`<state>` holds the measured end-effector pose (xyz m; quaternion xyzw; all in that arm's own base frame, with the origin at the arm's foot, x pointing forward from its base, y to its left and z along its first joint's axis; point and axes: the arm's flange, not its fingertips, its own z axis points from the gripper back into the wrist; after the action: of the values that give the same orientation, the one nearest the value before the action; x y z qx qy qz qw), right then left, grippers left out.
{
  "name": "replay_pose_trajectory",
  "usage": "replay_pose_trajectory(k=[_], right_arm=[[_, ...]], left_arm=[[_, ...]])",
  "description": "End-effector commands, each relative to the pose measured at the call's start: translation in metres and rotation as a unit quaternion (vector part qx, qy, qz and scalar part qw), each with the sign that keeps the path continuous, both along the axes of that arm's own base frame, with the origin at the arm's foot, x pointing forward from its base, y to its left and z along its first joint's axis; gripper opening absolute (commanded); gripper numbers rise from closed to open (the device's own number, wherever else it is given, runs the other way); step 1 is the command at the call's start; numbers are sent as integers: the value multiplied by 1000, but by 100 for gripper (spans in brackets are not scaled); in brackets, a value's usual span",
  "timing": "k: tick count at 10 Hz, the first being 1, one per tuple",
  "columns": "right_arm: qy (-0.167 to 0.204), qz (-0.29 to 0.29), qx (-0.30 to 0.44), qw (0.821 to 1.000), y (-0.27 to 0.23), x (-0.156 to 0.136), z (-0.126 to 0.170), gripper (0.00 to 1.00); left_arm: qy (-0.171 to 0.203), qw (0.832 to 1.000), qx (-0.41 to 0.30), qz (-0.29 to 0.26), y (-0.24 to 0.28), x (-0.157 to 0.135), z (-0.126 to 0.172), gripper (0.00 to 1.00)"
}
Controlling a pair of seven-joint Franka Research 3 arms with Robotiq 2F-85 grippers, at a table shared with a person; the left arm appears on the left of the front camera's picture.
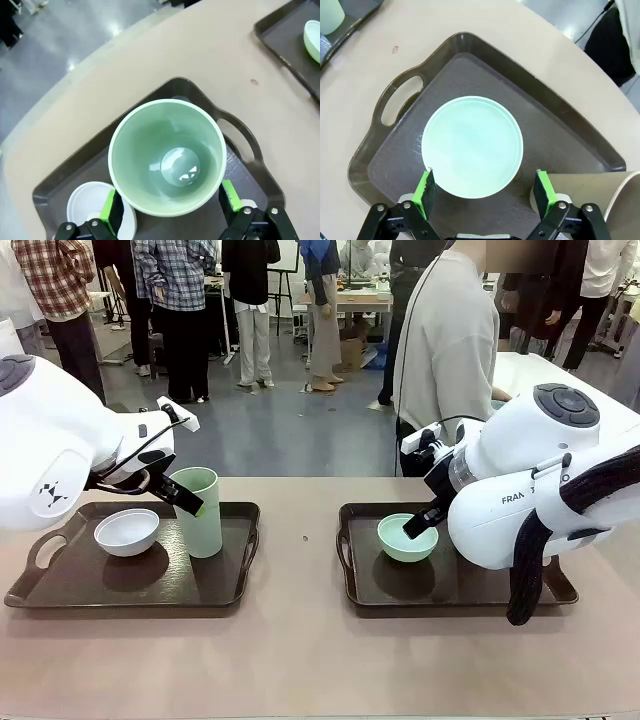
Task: Set up a tray with a mat and arrange the tableware.
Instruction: Pick up the Picnic Bowl and Reusable plastic cup from the Handle tray in front of the human's position and hold them in the air.
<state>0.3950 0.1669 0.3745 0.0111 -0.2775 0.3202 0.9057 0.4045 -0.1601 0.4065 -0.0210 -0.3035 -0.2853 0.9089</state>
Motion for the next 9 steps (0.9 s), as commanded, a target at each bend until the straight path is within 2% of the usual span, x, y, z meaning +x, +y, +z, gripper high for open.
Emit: replay_pose_trajectory(k=[1,9], right_arm=[[0,0,0,1000,0,0,0,100],[0,0,0,1000,0,0,0,100]], left_arm=[[-5,1000,-2,0,0,1,4,100],[-5,1000,-2,0,0,1,4,100]])
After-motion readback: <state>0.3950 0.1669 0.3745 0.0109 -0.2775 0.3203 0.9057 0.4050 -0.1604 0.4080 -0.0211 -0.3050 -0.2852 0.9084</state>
